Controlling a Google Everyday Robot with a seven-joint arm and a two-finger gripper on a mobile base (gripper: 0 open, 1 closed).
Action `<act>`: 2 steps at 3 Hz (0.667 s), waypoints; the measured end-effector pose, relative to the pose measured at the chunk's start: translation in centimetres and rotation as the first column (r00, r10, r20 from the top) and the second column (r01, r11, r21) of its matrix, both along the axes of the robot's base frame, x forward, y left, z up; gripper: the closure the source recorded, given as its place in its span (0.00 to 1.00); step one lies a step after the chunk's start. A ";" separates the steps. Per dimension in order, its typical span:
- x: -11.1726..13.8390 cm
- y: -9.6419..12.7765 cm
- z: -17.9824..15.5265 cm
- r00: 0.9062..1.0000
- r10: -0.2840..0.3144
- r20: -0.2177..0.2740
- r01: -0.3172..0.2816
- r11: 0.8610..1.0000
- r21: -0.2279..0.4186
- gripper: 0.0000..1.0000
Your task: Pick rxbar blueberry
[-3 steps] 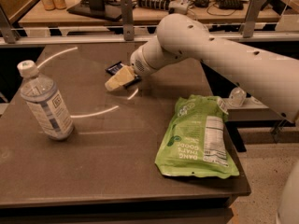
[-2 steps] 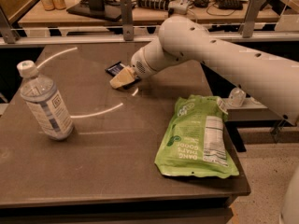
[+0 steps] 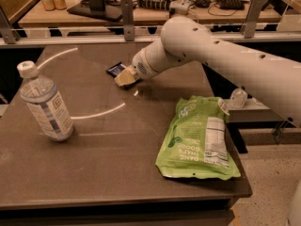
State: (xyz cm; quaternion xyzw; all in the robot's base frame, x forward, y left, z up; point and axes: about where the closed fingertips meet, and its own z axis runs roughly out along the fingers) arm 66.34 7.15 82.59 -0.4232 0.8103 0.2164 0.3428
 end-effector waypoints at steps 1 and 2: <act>0.0 0.0 0.3 1.000 0.000 0.000 0.000 1.000 0.000 1.00; 0.0 -0.1 0.5 1.000 0.000 0.010 0.000 1.000 0.003 1.00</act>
Offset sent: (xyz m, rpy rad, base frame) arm -0.0080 -0.0345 0.1337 0.1339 -0.4414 -0.0150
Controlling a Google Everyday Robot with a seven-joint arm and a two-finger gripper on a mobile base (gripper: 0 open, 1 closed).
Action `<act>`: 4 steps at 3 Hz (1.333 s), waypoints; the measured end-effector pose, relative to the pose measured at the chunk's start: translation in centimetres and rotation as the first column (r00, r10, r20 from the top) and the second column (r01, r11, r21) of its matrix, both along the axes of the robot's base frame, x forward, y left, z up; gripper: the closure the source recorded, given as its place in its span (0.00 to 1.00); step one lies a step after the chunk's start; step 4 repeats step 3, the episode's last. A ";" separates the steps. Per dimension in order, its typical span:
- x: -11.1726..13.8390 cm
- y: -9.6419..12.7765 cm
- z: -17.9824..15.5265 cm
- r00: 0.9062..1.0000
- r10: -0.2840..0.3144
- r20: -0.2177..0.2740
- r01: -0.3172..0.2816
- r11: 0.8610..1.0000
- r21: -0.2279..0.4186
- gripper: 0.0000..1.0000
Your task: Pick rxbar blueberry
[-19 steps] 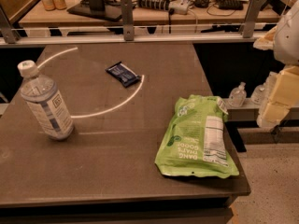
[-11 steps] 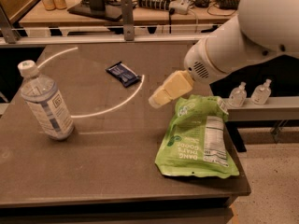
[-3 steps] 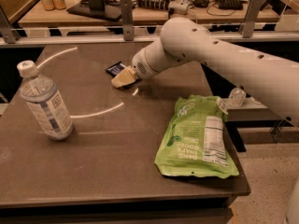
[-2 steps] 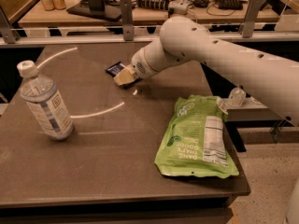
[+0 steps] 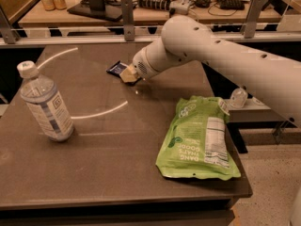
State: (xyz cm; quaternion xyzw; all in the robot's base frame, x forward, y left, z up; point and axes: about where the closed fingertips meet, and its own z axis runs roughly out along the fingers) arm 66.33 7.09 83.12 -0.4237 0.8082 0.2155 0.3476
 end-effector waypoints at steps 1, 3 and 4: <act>-0.1 -0.6 2.3 0.993 0.003 0.114 -0.002 1.000 -0.004 1.00; -1.0 -3.4 10.5 0.870 0.020 0.492 0.000 0.999 -0.042 1.00; -1.0 -3.4 10.5 0.870 0.020 0.492 0.000 0.999 -0.042 1.00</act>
Offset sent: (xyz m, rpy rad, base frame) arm -0.0391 -0.0540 0.2011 -0.0137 -0.8824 -0.0110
